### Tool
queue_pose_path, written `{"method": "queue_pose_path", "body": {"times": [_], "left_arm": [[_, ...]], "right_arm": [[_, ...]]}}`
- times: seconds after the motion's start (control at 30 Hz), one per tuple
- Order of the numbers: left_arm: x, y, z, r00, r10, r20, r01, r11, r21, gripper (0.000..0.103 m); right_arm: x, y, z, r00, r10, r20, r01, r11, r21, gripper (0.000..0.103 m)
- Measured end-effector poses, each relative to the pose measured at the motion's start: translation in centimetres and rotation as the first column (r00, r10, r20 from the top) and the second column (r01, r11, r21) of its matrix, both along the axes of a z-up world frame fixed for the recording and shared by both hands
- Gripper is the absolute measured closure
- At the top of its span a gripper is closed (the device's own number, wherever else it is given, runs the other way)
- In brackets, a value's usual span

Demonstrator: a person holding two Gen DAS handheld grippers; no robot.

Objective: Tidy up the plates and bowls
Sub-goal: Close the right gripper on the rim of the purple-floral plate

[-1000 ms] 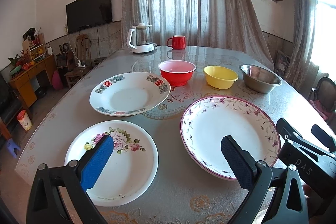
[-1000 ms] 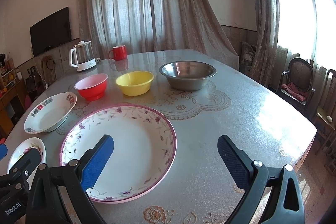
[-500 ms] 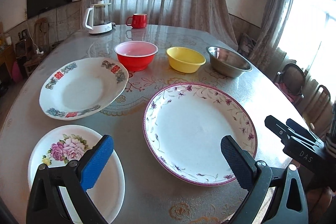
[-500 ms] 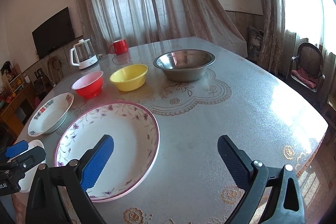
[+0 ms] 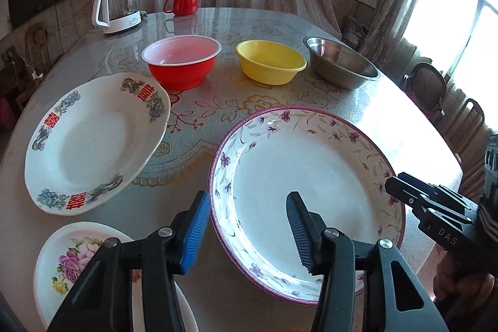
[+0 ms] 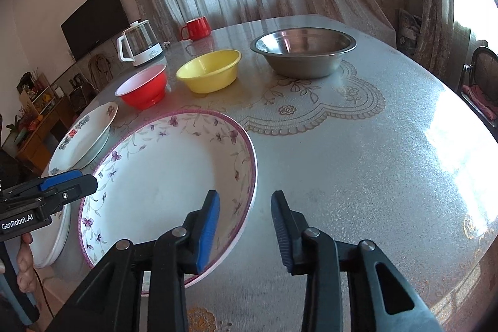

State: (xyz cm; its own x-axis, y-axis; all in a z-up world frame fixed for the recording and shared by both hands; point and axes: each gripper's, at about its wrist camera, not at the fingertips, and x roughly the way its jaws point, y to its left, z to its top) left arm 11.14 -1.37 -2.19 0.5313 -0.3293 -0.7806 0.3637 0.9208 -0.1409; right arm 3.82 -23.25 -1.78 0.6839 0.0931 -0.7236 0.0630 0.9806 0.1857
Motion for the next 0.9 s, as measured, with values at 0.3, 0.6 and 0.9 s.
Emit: {"method": "queue_pose_path", "body": {"times": [0.3, 0.6, 0.9], "left_arm": [[1.5, -0.5, 0.1, 0.998, -0.061, 0.013, 0.061, 0.997, 0.041, 0.062], [3.4, 0.5, 0.1, 0.989, -0.139, -0.053, 0.142, 0.988, 0.056, 0.063], [2.3, -0.6, -2.0, 0.986, -0.154, -0.066, 0.162, 0.976, 0.146, 0.069]], "right_arm": [[0.5, 0.3, -1.0, 0.998, 0.049, -0.048, -0.049, 0.999, 0.02, 0.071], [0.4, 0.9, -1.3, 0.994, 0.092, -0.049, -0.093, 0.996, -0.015, 0.076], [0.4, 1.1, -1.3, 0.991, 0.124, -0.046, -0.125, 0.992, -0.028, 0.076]]}}
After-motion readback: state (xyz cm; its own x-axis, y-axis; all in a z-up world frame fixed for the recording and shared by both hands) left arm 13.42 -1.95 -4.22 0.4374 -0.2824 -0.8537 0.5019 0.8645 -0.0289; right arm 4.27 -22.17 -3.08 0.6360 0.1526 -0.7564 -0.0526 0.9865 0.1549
